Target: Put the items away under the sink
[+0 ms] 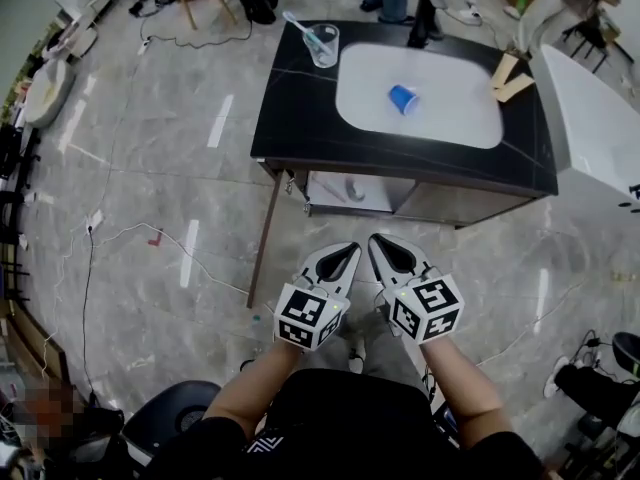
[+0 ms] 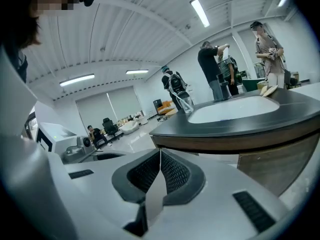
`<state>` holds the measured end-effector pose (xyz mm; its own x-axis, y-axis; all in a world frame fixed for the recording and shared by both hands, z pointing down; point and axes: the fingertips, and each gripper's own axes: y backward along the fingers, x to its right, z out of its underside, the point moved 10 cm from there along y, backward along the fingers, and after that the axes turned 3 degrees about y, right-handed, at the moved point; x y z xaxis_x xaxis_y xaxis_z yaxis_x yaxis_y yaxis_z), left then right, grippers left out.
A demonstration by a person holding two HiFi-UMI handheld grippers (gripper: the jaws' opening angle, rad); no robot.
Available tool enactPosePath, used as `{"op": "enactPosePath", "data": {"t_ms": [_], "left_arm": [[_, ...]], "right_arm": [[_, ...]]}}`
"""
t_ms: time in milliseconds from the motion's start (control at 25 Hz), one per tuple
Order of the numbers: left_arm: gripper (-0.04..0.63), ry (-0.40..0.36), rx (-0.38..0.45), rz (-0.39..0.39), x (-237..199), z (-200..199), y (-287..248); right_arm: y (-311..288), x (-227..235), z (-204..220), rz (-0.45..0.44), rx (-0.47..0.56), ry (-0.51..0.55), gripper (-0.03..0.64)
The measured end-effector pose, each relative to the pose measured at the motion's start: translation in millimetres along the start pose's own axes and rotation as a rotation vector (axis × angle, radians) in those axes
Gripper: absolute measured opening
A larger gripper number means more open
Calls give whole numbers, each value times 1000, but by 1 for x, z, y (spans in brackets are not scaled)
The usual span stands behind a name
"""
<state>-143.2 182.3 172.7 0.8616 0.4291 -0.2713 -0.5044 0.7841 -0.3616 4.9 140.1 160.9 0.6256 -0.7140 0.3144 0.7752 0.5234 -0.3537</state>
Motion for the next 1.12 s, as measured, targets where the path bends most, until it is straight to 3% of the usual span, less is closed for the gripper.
{"op": "enactPosePath", "data": {"t_ms": [560,1120], "left_arm": [[11,-39,51,-6,13,-45,31],[9,-17,73,-54,26,-39,52]], "right_arm": [[34,-30,-38,-47,17,58,35],[49,-46,-30,-65,29,43,34]]}}
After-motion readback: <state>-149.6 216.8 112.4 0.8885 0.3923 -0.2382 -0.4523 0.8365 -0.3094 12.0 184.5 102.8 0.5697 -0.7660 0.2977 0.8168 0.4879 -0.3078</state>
